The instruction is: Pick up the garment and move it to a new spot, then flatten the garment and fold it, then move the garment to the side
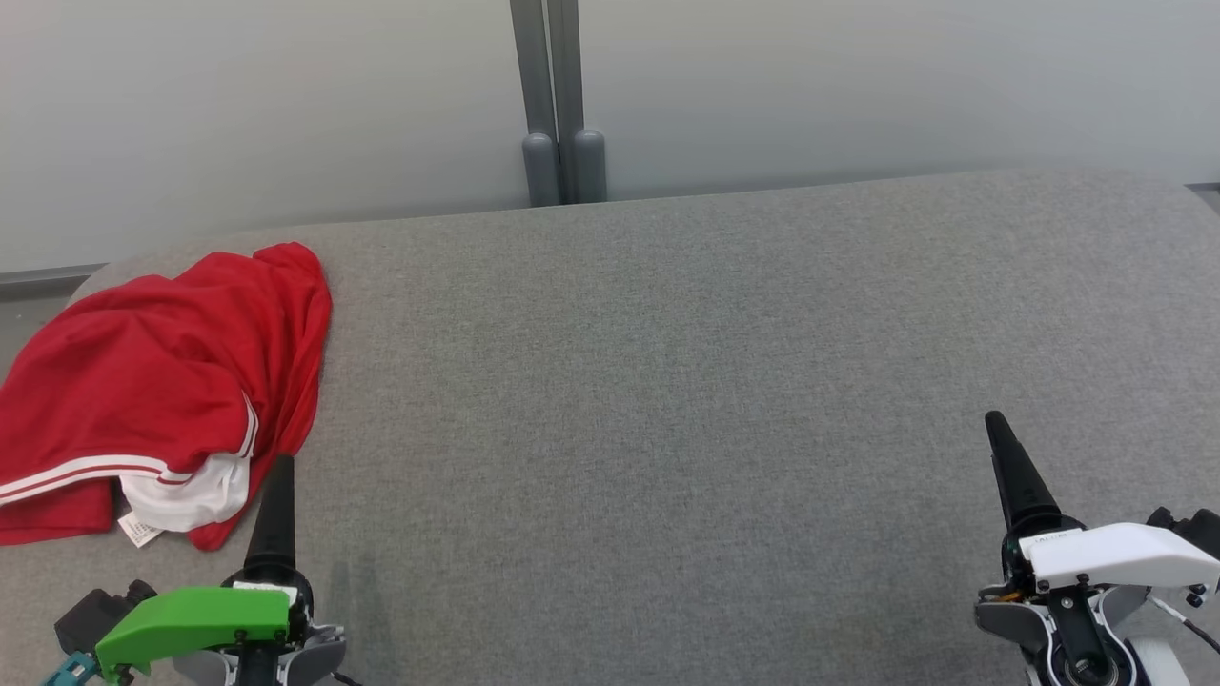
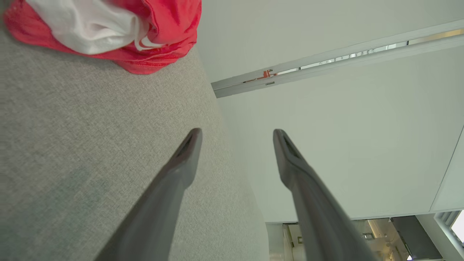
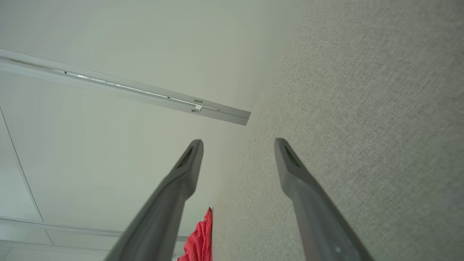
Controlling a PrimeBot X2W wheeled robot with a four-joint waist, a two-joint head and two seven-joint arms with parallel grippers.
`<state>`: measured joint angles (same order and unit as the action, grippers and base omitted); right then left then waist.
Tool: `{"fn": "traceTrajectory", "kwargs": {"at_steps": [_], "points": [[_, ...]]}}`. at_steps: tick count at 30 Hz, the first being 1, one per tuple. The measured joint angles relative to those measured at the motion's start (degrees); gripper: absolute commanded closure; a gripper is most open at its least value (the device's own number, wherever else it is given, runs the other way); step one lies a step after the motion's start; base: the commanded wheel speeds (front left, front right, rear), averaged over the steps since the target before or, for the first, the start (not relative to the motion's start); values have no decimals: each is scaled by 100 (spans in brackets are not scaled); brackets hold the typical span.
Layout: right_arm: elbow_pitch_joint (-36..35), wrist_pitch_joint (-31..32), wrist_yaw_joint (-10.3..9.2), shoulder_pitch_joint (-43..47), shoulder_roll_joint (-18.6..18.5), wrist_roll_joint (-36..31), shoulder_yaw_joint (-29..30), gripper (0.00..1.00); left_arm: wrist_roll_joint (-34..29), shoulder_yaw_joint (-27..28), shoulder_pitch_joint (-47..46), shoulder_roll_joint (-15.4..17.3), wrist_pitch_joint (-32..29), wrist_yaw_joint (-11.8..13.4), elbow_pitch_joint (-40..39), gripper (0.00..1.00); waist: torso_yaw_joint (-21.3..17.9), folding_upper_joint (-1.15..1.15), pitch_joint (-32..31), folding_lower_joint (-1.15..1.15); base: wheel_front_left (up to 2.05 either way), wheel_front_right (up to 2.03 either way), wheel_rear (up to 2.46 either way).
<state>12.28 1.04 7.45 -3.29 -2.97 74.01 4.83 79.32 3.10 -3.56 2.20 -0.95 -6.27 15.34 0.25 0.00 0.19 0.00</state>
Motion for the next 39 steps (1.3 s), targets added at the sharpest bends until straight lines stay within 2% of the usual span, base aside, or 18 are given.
{"fn": "traceTrajectory", "kwargs": {"at_steps": [20,27,39], "points": [[-379,-425,0,116,-296,-2254,-271,0,-2618,-320,96,4,421,438,-37,0,46,0,-28,0,0,0,0],[-416,-563,0,174,-337,-2851,-345,0,-3338,-370,118,15,563,578,-40,0,57,0,-39,0,0,0,0],[-361,-772,1,204,-412,-3702,-402,0,-4222,-453,183,29,759,687,-74,0,69,0,-31,0,0,0,0]]}}
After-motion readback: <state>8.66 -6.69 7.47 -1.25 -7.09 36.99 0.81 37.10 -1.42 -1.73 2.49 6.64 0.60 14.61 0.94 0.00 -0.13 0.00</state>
